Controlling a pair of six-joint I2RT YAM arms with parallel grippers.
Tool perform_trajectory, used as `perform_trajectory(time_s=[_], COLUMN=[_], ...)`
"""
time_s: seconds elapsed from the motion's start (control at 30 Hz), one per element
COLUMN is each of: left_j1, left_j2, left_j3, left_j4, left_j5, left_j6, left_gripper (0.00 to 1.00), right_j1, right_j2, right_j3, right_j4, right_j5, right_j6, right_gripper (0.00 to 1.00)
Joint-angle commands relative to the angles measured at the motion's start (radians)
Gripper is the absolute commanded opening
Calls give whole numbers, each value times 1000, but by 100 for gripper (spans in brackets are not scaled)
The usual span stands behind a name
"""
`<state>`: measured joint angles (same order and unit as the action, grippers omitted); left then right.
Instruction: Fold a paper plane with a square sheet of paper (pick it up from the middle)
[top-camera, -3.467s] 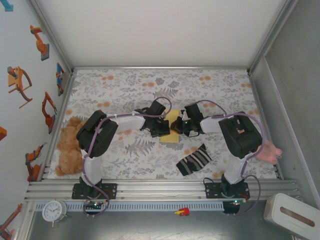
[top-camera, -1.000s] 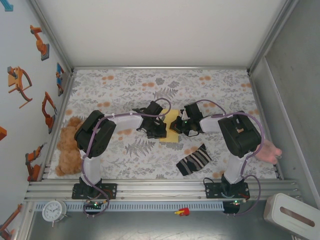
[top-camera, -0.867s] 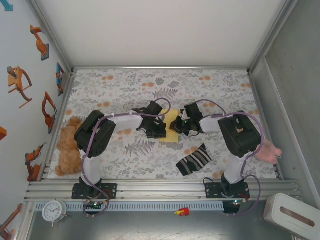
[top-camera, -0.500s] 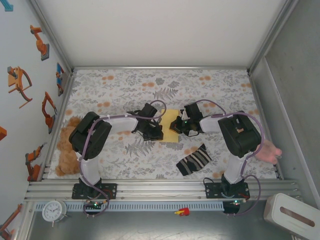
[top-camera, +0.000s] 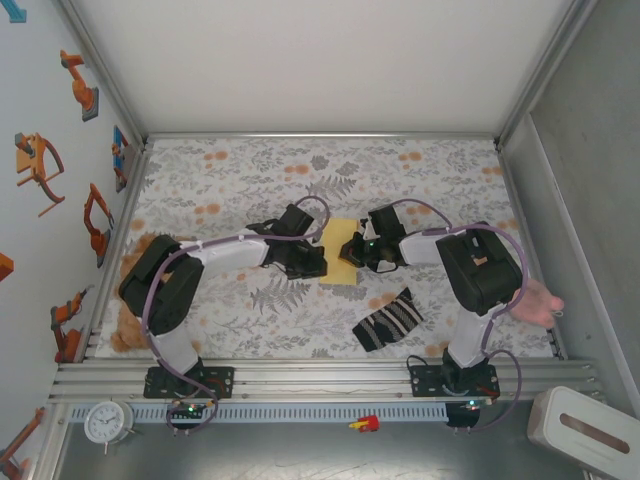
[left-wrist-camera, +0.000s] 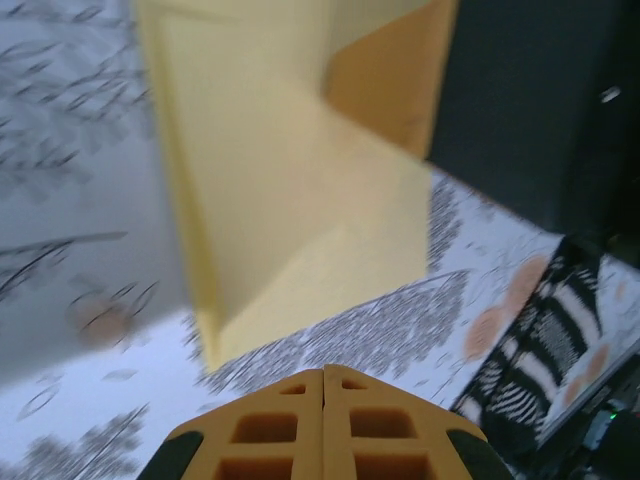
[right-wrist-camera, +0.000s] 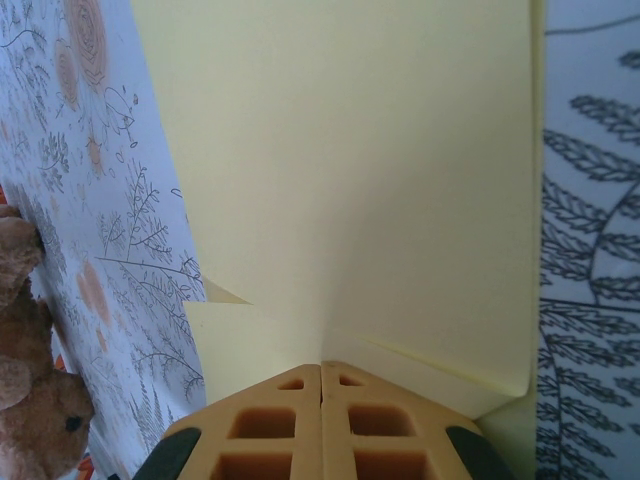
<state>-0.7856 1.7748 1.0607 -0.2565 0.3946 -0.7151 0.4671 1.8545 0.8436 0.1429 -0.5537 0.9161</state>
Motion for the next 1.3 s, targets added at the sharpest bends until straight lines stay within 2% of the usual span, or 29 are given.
perform_trajectory(time_s=[0.0, 0.3, 0.53, 0.73, 0.87, 1.27], left_j1=[-3, 20, 32, 35, 34, 34], left_j2=[62, 132, 126, 138, 146, 150], left_j3=[29, 12, -60, -89, -89, -79], left_j4=[53, 62, 71, 85, 92, 80], left_j5=[-17, -39, -36, -20, -10, -6], left_j6=[-56, -95, -121, -139, -141, -124], left_gripper=[2, 0, 0, 0, 0, 0], right_j1=[-5, -3, -4, -5, 4, 79], right_j2=[83, 72, 37, -92, -138, -59], right_j3=[-58, -58, -45, 47, 101, 65], right_j4=[-227, -224, -228, -247, -256, -168], right_j5=[167, 161, 153, 130, 69, -1], right_j6=[-25, -26, -53, -204, -265, -201], right_gripper=[0, 0, 0, 0, 0, 0])
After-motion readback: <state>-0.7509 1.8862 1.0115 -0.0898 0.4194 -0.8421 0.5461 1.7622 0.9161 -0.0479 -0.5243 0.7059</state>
